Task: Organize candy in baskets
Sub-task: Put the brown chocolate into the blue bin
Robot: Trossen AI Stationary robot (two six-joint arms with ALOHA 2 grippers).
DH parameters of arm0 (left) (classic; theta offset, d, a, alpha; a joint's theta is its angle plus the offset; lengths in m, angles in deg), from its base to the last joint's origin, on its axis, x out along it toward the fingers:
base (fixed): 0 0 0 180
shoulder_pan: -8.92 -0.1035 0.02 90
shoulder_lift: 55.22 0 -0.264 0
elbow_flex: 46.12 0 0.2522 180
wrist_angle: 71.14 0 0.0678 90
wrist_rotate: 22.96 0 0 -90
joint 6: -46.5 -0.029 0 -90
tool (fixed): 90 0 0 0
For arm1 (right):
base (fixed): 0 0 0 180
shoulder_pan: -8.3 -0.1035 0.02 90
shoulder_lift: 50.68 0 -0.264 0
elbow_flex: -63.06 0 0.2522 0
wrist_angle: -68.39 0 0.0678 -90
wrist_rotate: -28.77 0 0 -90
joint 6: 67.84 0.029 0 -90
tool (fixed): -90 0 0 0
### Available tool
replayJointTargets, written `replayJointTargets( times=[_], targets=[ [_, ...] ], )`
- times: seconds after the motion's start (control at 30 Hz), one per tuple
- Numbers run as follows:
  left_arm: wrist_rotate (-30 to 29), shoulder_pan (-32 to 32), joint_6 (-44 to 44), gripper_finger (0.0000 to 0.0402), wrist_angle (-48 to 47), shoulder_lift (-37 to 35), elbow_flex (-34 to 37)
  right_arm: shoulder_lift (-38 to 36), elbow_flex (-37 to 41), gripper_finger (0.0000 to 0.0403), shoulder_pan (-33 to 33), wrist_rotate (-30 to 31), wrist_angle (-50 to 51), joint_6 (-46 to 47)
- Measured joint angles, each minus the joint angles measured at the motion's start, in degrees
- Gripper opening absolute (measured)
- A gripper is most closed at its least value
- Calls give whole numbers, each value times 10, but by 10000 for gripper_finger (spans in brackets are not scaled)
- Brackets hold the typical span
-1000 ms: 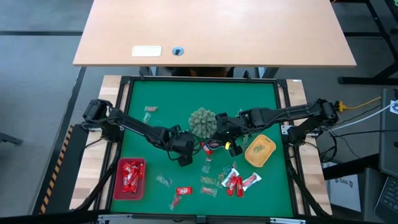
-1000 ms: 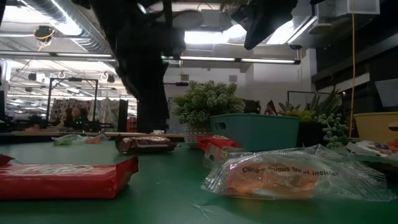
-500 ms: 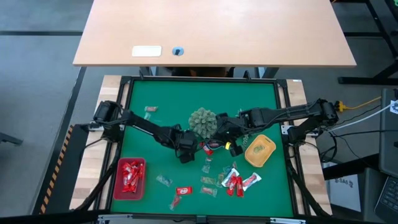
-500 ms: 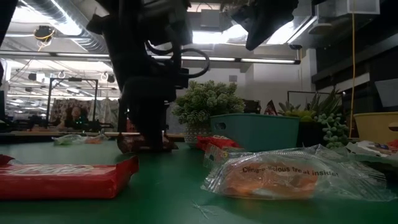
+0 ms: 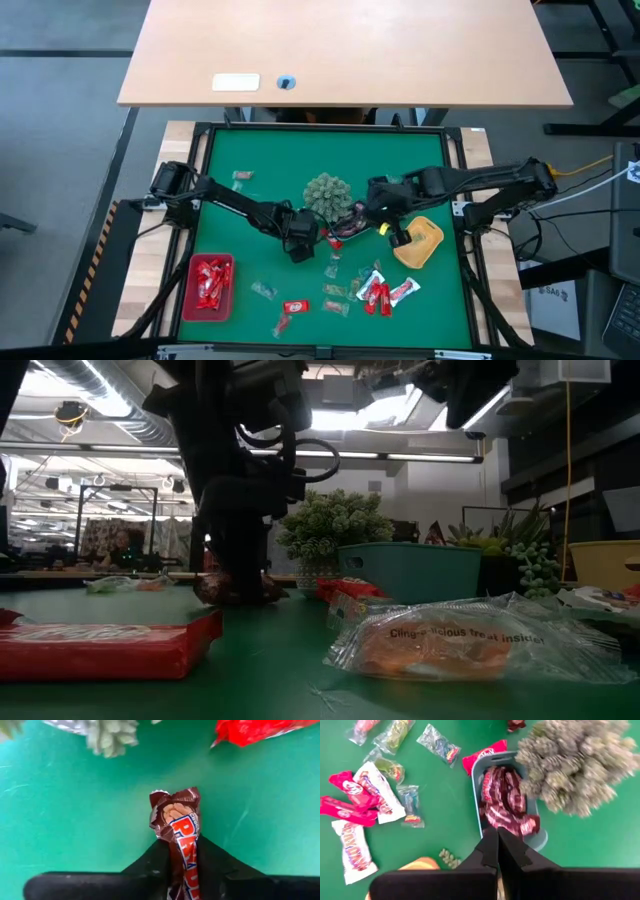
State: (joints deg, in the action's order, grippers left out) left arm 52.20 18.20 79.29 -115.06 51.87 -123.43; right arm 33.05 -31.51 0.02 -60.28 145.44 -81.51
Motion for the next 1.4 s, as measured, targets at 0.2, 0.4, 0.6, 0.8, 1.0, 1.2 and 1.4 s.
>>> replayJointTargets(
  times=[0.2, 0.4, 0.6, 0.8, 1.0, 1.2, 1.4],
  targets=[
    [79, 1, 6, 52, 20, -7, 0, -62, 9, 1, 0, 1, 18, 61],
    [174, 9, 32, 50, 94, -27, 0, -136, 83, 1, -20, -2, 13, 128],
    [213, 24, 33, 50, 238, -41, 0, -179, 152, 1, -95, -9, -12, 225],
    [144, 23, 8, 50, 394, -41, 0, -176, 186, 1, -170, -37, -64, 305],
    [28, 8, -103, 52, 445, -41, 0, -159, 205, 1, -213, -47, -145, 314],
    [-18, -14, -152, 62, 444, -41, 0, -136, 206, 23, -218, -51, -176, 329],
    [-18, -39, -154, 85, 446, -36, 0, -115, 206, 103, -217, -53, -169, 358]
  ],
)
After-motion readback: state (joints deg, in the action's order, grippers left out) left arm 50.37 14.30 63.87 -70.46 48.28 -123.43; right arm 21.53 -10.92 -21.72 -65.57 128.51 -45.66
